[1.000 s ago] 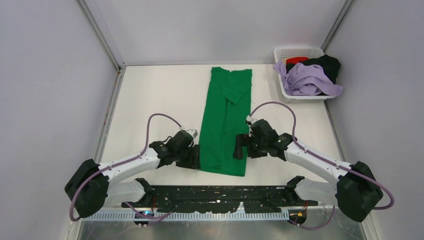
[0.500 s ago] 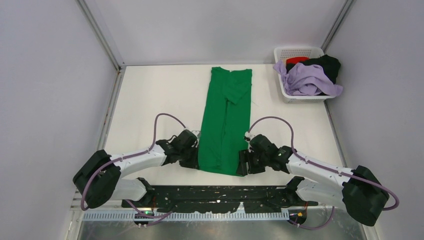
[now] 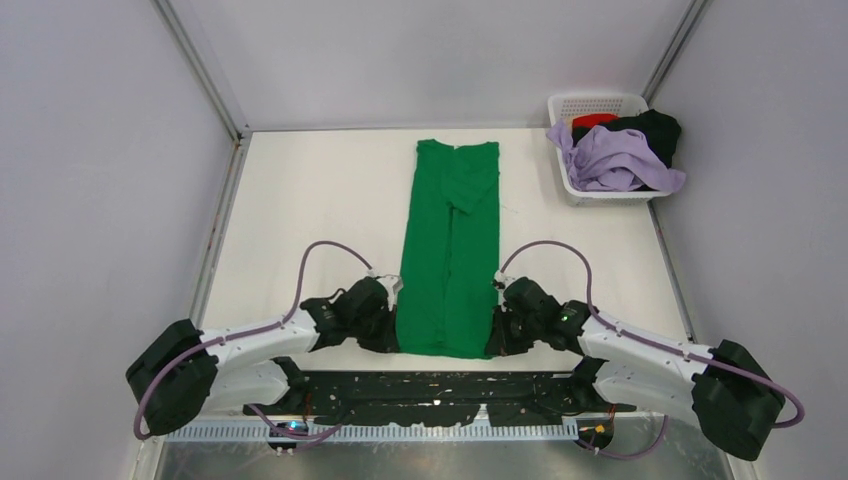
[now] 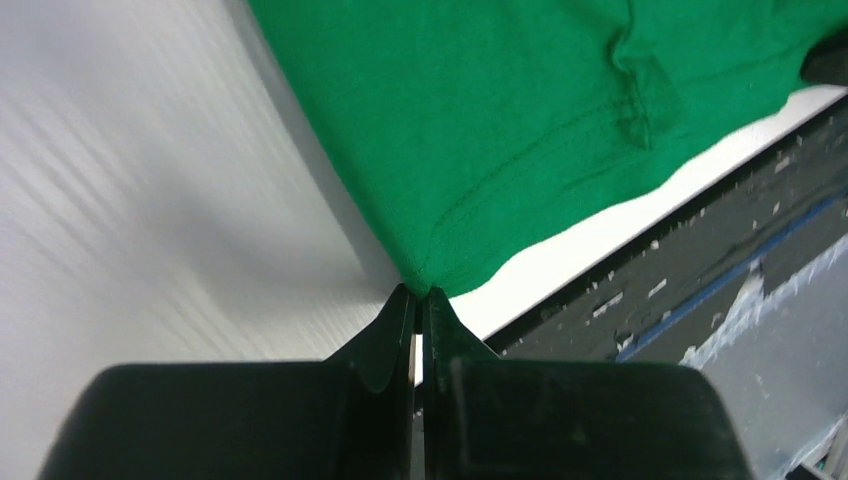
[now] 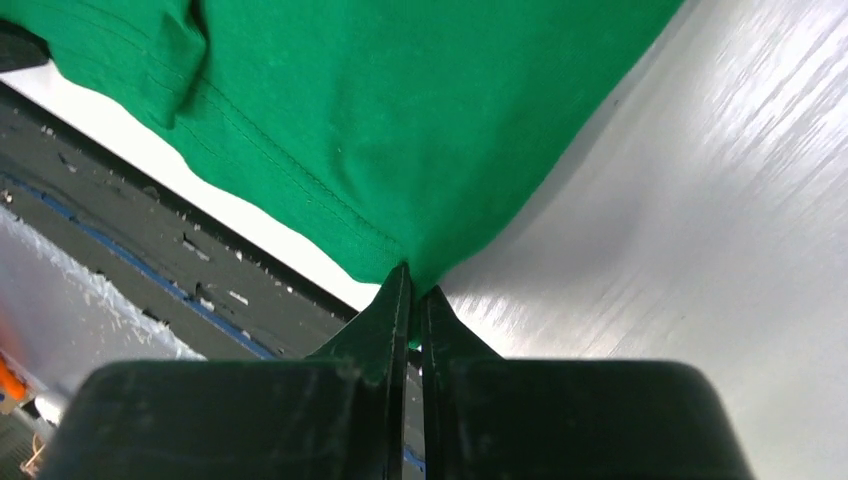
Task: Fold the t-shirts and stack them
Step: Grab the bottom of the folded rectangular tshirt with both arms, then fold the folded rectangular tshirt in 1/3 of the way
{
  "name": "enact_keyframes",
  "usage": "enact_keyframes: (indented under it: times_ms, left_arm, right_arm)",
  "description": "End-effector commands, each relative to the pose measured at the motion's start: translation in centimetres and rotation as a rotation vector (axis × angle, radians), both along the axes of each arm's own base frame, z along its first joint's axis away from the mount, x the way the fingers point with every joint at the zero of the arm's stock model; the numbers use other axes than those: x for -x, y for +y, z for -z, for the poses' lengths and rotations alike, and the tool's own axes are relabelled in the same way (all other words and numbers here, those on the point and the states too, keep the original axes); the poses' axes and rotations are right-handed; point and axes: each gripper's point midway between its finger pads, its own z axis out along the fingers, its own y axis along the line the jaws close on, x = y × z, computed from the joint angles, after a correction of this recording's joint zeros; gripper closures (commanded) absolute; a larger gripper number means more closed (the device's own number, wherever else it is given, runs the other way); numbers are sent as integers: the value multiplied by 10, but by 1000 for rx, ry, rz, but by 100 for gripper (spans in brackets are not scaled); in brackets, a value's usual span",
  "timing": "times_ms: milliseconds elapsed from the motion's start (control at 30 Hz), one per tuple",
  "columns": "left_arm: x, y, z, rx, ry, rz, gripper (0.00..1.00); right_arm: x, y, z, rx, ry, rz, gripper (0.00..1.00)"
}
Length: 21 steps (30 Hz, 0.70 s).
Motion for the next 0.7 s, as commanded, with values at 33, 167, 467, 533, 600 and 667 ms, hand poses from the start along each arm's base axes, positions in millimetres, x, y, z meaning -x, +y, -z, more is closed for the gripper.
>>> enact_keyframes:
  times_ms: [33, 167, 467, 533, 600, 667]
  left_arm:
    - [27, -11, -8, 67, -27, 83, 100]
    - [39, -9, -14, 91, -17, 86, 100]
    - [7, -32, -72, 218, -242, 86, 100]
    - [-13, -36, -89, 217, -331, 51, 100]
    - [-36, -37, -102, 198, -400, 4, 100]
    - [-58, -38, -114, 184, -429, -43, 100]
  right_arm:
    - [22, 0, -6, -74, 31, -34, 95]
    - [39, 2, -11, -158, 53, -54, 95]
    - [6, 25, -63, -291, -132, -22, 95]
    - [-11, 29, -72, -272, -185, -3, 95]
    - [-32, 30, -80, -237, -248, 15, 95]
    - [-54, 31, -88, -212, -294, 48, 95]
